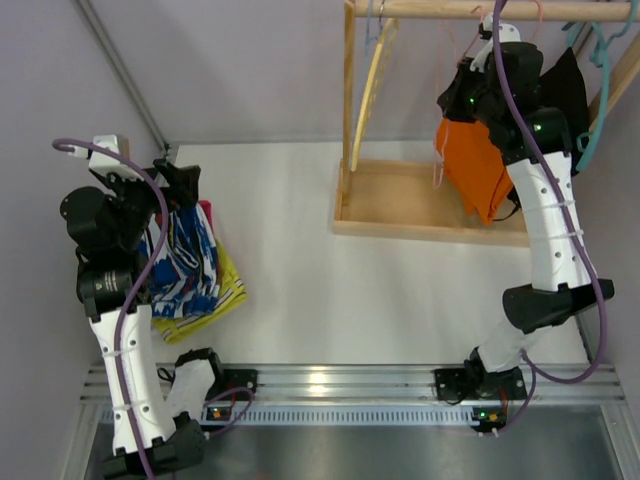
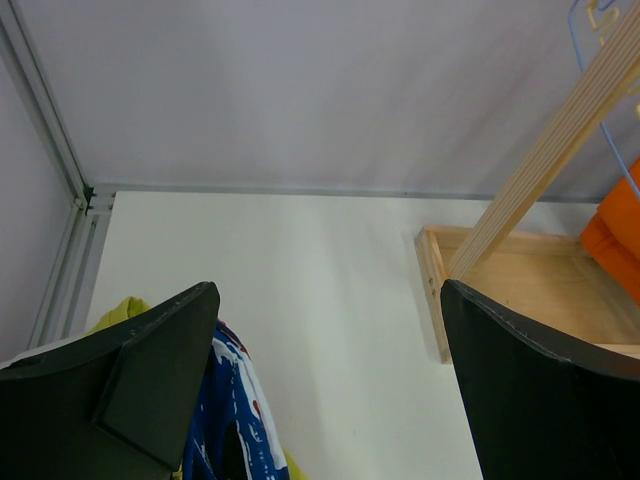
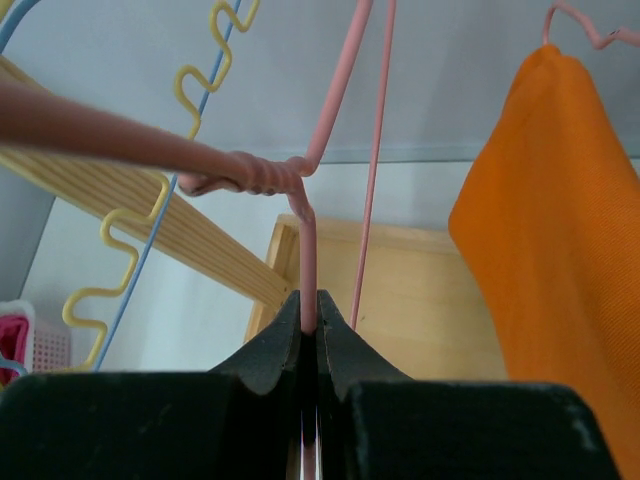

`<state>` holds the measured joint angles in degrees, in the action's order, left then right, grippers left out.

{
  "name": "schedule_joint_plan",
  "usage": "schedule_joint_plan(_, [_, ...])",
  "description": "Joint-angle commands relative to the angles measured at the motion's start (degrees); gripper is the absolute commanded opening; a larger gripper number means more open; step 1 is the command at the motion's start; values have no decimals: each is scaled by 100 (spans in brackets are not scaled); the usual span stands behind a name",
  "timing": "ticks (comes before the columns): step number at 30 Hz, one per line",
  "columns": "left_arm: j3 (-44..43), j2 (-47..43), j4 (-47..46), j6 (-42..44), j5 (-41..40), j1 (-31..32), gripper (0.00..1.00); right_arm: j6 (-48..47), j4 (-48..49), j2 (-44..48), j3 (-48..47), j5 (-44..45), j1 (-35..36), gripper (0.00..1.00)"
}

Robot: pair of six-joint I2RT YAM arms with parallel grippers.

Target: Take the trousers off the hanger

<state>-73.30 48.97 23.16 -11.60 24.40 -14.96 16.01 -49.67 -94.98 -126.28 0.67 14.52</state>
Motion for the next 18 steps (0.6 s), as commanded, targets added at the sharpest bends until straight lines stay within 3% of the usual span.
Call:
schedule_joint_plan(1, [-88, -89, -365, -89, -15, -16, 99, -291, 264, 6, -459, 469, 138, 0])
schedule_joint_plan(18, [35, -133, -382, -132, -93, -7, 98, -854, 1046, -802, -1013, 619, 314, 0])
